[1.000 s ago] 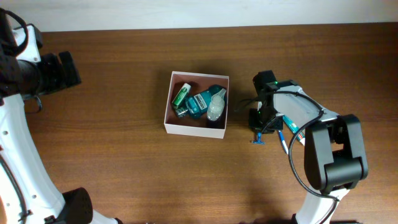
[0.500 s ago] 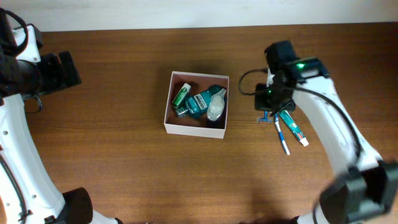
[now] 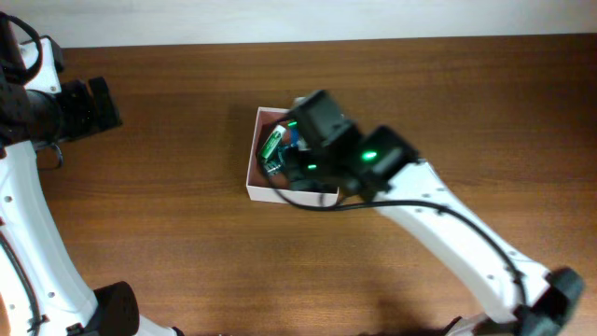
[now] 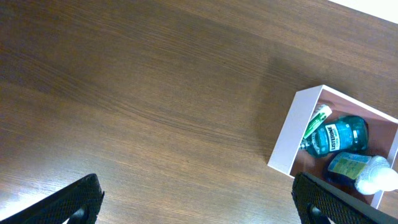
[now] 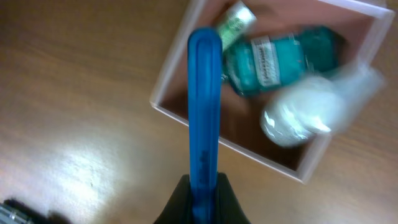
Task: Pack container
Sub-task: 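Carry the razor into the white box, release, and withdraw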
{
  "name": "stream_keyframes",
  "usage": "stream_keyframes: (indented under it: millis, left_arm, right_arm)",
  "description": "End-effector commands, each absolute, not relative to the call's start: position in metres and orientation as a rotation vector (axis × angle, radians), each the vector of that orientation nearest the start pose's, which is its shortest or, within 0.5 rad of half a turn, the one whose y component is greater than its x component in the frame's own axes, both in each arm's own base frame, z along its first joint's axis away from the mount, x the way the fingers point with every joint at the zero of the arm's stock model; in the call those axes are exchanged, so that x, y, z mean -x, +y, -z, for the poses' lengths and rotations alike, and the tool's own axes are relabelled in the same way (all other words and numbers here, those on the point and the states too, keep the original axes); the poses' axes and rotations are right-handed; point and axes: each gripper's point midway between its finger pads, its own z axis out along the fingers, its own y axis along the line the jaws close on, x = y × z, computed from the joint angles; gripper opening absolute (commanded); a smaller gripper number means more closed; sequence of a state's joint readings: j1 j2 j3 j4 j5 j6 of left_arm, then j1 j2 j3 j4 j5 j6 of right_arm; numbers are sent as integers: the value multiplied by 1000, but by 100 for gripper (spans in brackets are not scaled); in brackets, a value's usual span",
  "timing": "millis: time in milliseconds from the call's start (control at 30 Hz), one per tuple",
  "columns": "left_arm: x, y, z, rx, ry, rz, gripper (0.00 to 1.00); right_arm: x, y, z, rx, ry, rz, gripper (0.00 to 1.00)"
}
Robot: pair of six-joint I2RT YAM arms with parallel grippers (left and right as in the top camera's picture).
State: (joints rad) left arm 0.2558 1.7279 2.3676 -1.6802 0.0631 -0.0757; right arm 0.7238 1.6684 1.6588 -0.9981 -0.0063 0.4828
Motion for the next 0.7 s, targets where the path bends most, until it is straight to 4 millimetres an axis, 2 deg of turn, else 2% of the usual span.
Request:
stream_keyframes:
  millis: [0,167,233,267,333,467,500,600,667]
  left_arm:
    - [-338,79,-360,429,2562,19,99]
    - [-338,79,-360,429,2562,19,99]
    - [-338,79,-360,429,2562,19,100]
    - [-338,79,-360,428,2562,20,99]
    - [-338,79,-360,429,2562,19,99]
    - [-338,79,-360,429,2562,19,99]
    - [-338,79,-360,428,2562,20,99]
    - [-338,79,-360,429,2562,19,99]
    - [-338,79,-360,429,2562,19,99]
  right_arm:
    - [-342,288,-198,260,2601,-283,3]
    - [-368,300,-155,243,2626,-251,4]
    - [-379,301,-146,245,2611,-237,4]
    - [-383,302,-145,254,2601,-240,8]
    - [-388,305,-151,253,2579,-273,25]
    - [-388,308,-186,347,2521,-321,39]
    - [-385,299,-209,335,2506,-314,41]
    - [-379,272,-250,288,2496,-299,41]
    - [-376,247,-276,237,2489,-287,45]
